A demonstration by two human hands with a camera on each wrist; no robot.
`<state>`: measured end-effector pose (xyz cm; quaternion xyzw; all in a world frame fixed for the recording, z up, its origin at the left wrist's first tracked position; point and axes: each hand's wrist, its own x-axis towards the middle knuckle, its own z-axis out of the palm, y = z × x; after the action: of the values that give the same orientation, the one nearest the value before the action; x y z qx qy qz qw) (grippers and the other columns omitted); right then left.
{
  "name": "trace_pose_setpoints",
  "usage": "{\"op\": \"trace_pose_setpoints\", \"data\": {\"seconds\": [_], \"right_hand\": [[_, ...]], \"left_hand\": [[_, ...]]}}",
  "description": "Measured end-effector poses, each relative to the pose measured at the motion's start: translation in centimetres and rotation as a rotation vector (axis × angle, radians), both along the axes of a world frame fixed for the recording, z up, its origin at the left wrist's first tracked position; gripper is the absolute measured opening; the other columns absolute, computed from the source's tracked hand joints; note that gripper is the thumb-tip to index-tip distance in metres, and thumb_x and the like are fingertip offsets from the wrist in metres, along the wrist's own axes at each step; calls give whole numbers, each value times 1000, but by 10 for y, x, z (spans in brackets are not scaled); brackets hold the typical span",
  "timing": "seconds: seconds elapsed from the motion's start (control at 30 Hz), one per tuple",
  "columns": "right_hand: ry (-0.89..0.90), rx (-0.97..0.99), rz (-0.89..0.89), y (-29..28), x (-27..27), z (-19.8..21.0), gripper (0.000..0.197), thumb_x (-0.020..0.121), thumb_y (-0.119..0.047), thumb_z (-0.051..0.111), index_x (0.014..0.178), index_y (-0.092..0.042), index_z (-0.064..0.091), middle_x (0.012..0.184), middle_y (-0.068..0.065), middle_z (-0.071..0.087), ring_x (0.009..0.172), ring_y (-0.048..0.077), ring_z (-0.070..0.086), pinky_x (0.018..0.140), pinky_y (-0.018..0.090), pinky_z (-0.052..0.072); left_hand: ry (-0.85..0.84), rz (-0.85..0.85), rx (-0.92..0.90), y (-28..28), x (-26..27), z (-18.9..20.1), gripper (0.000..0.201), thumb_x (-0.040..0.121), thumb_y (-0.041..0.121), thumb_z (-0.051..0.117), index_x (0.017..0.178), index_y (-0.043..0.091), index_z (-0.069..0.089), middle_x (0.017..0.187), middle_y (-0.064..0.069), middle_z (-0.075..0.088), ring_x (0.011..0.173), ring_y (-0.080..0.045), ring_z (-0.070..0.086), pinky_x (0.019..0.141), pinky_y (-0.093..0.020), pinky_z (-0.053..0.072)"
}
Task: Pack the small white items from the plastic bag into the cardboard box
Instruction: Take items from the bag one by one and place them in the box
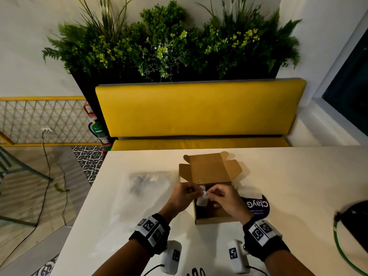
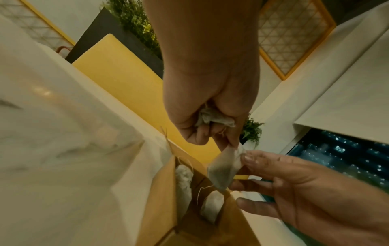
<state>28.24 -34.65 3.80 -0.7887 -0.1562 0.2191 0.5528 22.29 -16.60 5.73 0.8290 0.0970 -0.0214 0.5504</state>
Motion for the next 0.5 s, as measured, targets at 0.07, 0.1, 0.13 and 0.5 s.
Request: {"op": "trace_pose_setpoints", "data": {"seconds": [0.07, 0.1, 0.13, 0.5], "right_hand": [[-26, -89, 39, 1, 4, -10, 7, 85, -26, 73, 88, -21, 71, 86, 0, 73, 82, 17, 69, 63, 29, 60], [-28, -127, 63, 2, 5, -14, 7, 85, -28, 73, 87, -22, 70, 84, -1, 72, 80, 15, 68, 62, 25, 57], [-29, -163, 89, 3, 6, -19, 7, 85, -29, 73, 86, -23, 69, 83, -3, 72, 78, 12, 68, 61, 22, 54], [-26, -376, 142, 18, 6, -51, 13, 83, -23, 76, 77, -27, 64, 75, -7, 67, 70, 6, 62, 63, 18, 45]], "left_hand": [[14, -24, 102, 1, 1, -10, 11, 87, 16, 69, 90, 8, 75, 81, 3, 69, 58, 7, 55, 56, -9, 39], [27, -38, 165, 2, 1, -14, 11, 86, 17, 70, 89, 9, 76, 77, 7, 67, 57, 7, 54, 55, -8, 37], [44, -50, 235, 3, 1, -19, 12, 85, 20, 71, 91, 12, 76, 76, 9, 67, 56, 7, 52, 55, -7, 36], [169, -152, 608, -1, 2, -51, 18, 88, 32, 62, 97, 20, 73, 101, -4, 61, 88, -22, 60, 73, -30, 52]]}}
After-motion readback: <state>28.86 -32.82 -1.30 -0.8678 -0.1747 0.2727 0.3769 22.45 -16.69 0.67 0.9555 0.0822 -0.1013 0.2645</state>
